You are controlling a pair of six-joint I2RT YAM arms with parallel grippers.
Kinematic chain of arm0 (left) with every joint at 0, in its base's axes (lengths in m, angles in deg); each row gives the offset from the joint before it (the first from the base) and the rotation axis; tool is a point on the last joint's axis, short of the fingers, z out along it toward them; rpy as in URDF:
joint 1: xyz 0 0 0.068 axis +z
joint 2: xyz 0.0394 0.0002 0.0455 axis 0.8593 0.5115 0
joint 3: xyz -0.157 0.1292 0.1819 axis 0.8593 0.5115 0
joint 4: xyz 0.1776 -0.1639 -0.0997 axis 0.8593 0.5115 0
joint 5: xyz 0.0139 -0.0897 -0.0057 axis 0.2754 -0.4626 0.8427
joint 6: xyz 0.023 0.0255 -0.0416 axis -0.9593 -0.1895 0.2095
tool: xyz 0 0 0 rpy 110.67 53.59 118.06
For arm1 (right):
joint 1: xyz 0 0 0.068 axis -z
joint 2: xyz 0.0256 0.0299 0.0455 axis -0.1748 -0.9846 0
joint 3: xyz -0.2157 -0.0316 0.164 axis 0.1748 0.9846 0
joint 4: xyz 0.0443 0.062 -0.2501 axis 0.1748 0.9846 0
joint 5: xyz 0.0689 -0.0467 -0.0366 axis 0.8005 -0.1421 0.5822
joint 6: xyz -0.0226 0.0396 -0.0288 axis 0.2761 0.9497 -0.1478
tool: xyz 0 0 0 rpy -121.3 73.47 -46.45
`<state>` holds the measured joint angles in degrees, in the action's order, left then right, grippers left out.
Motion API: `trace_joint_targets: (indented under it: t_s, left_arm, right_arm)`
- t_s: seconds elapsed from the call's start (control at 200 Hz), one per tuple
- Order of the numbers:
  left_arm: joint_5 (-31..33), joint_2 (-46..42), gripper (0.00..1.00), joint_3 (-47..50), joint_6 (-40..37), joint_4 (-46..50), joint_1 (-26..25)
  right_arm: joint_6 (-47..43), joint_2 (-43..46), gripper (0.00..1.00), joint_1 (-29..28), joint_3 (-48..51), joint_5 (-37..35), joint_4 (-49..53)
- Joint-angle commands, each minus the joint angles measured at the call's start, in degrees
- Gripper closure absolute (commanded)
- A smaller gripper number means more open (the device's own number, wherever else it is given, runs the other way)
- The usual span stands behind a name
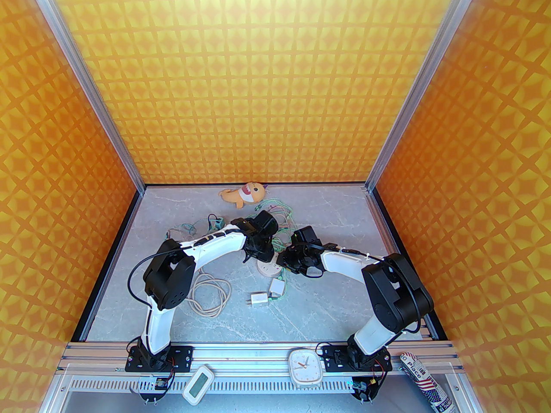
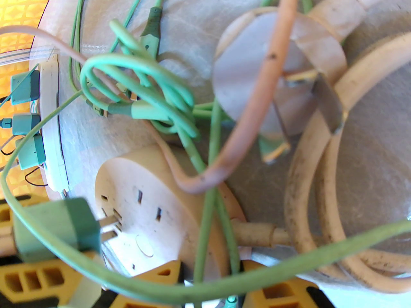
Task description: Pull the plug off the socket
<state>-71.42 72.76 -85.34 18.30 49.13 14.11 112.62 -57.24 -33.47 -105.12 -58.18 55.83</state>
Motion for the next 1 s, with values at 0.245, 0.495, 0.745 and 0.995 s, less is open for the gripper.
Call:
trace_joint_targets:
  t_s: [0.245, 0.495, 0.745, 0.995]
  left_arm:
    - [9.5, -1.5, 0.83, -3.2, -0.3, 5.1, -2.3]
    - [11.3, -3.1, 0.83, -5.4, -1.2, 7.4, -2.1]
    - [11.7, -3.5, 0.83, -7.1, -2.6, 9.3, -2.0]
    - [12.9, -4.8, 0.82, -6.0, -4.9, 10.9, -3.1]
  right_arm:
    - [-1.0, -4.0, 0.69, 0.3, 4.5, -12.4, 13.4]
    - [-3.9, 5.8, 0.59, 0.3, 0.0, -13.6, 16.2]
    - [-7.7, 16.3, 0.39, 0.3, -3.4, -13.7, 17.3]
    - [-8.0, 27.9, 0.03, 1.2, -3.3, -25.9, 23.7]
